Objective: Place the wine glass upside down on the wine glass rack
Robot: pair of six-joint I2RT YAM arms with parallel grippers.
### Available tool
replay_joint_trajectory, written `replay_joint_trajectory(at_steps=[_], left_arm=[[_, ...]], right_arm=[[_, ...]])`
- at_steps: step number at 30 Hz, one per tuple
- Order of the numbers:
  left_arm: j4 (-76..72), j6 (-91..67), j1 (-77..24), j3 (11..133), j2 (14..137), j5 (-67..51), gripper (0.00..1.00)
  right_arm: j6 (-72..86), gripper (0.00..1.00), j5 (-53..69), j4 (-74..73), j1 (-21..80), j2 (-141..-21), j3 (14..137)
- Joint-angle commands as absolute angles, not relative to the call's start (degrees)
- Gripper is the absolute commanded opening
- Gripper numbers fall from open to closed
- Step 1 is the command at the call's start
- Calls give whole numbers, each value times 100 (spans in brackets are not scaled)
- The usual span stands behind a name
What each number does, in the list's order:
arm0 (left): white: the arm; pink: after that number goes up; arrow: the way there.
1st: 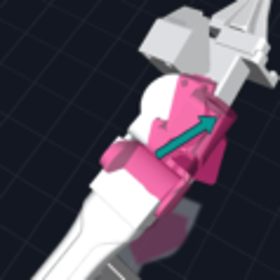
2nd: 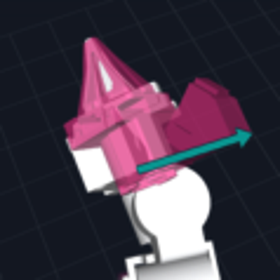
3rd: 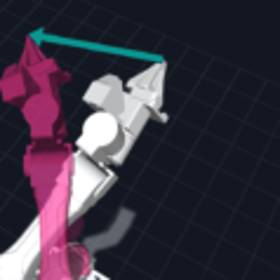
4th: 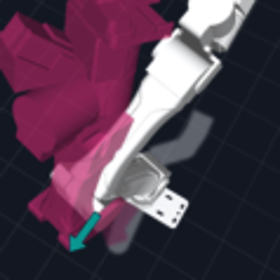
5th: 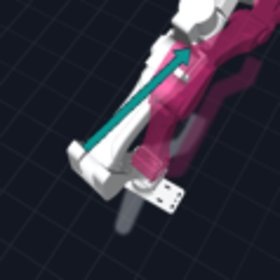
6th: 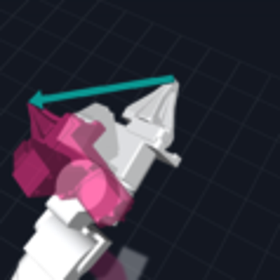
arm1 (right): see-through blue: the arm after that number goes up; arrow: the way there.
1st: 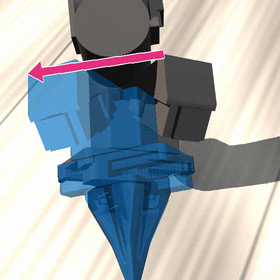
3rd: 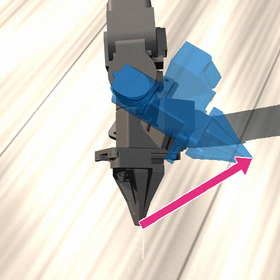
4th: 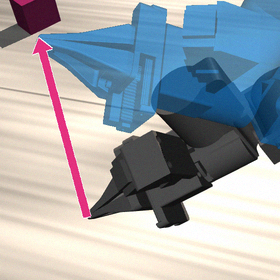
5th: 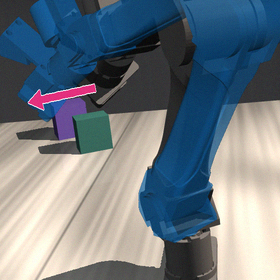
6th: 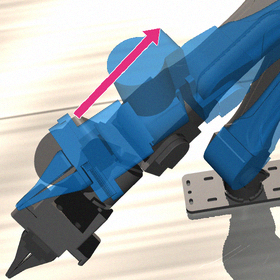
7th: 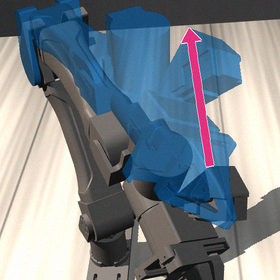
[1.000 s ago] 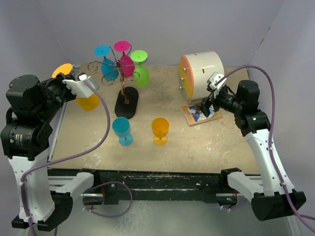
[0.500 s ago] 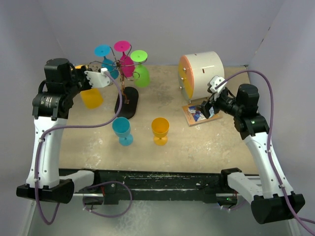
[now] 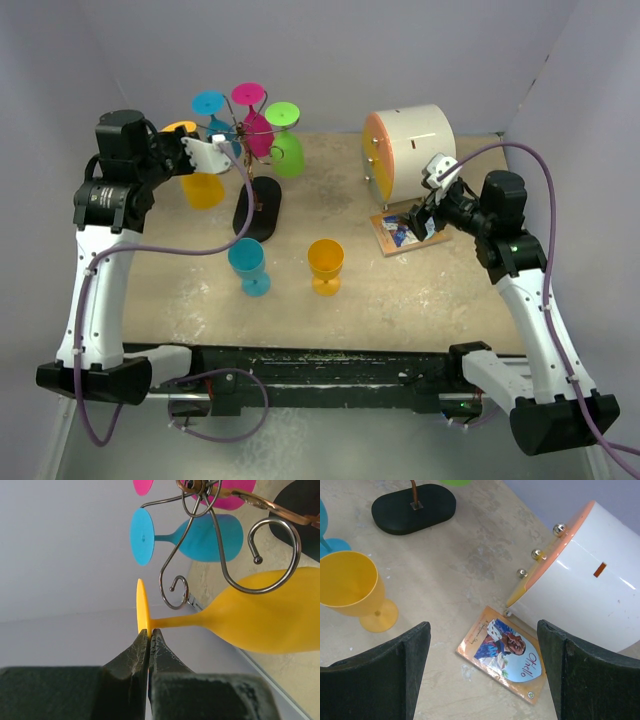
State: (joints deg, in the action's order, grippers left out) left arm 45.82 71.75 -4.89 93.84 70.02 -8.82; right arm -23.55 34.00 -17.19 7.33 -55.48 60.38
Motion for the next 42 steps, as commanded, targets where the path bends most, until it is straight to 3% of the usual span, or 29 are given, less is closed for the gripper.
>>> replay_joint_trajectory(at_steps=[1,16,42], left_arm=[[4126,7341,-530,9428,7080,-1233,0],[3454,7368,-762,9215,7430,-1310,3],[2197,6889,-782,8656,7576,23,6]], right_arm=[[-2338,89,3448,-1503,694,-5502,6021],[-2418,90,3471,-1601,583,-5436,6021],[-2432,90,3484,-1441,459,-5432,6021]])
